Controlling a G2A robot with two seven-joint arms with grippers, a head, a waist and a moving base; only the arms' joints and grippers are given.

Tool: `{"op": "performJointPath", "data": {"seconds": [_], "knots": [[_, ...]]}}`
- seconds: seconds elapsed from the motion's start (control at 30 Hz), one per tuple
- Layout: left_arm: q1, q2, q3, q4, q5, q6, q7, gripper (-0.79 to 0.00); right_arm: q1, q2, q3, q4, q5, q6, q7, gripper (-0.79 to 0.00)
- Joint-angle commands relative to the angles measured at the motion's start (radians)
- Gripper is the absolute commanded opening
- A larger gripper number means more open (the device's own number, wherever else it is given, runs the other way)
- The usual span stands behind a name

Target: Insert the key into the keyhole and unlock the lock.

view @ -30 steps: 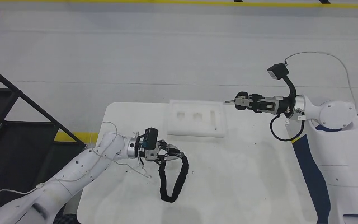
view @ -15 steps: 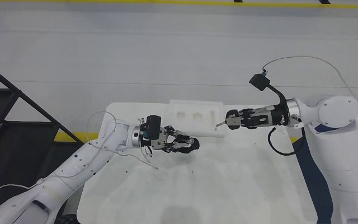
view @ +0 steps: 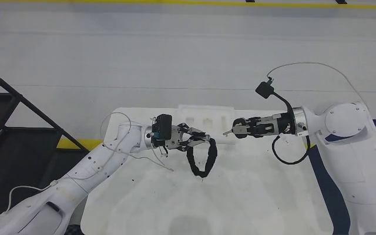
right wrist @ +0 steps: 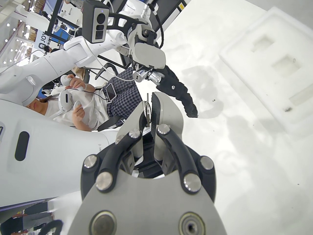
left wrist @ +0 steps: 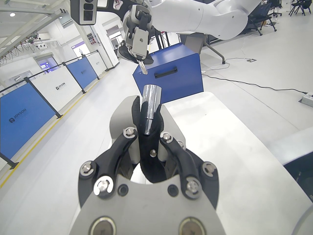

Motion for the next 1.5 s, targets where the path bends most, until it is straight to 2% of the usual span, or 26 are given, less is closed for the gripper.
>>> {"op": "performJointPath", "data": {"seconds": [0.0, 0.4, 0.5, 0.67, 0.83, 0.97, 1.23, 1.47], "knots": [[0.000, 0.000, 0.000, -0.001, 0.000, 0.000, -0.001, -0.785, 0.000, 0.000, 0.000, 0.000, 0.000, 0.000, 0.001, -0.785], [0.000, 0.000, 0.000, -0.001, 0.000, 0.000, -0.001, -0.785, -0.002, 0.000, 0.000, -0.001, -0.003, 0.001, -0.005, -0.785], [0.032, -0.004, -0.006, -0.008, -0.048, 0.023, -0.033, -0.785, -0.012, 0.005, -0.005, -0.036, -0.055, 0.029, -0.021, -0.785], [0.048, -0.023, -0.001, -0.005, -0.054, 0.070, -0.053, -0.785, 0.015, 0.013, -0.034, -0.146, -0.160, 0.105, 0.023, -0.785], [0.053, -0.053, 0.024, 0.030, -0.013, 0.153, 0.041, -0.785, 0.041, 0.022, -0.052, -0.230, -0.293, 0.165, 0.026, -0.785], [0.062, -0.076, 0.034, 0.070, -0.007, 0.221, 0.125, -0.785, 0.039, 0.027, -0.056, -0.279, -0.336, 0.195, 0.008, -0.785], [0.070, -0.122, 0.062, 0.156, 0.020, 0.299, 0.269, -0.785, 0.037, 0.037, -0.046, -0.329, -0.354, 0.227, 0.000, -0.785], [0.061, -0.163, 0.091, 0.218, 0.044, 0.334, 0.344, -0.785, 0.033, 0.039, -0.058, -0.339, -0.345, 0.244, -0.015, -0.785]]}}
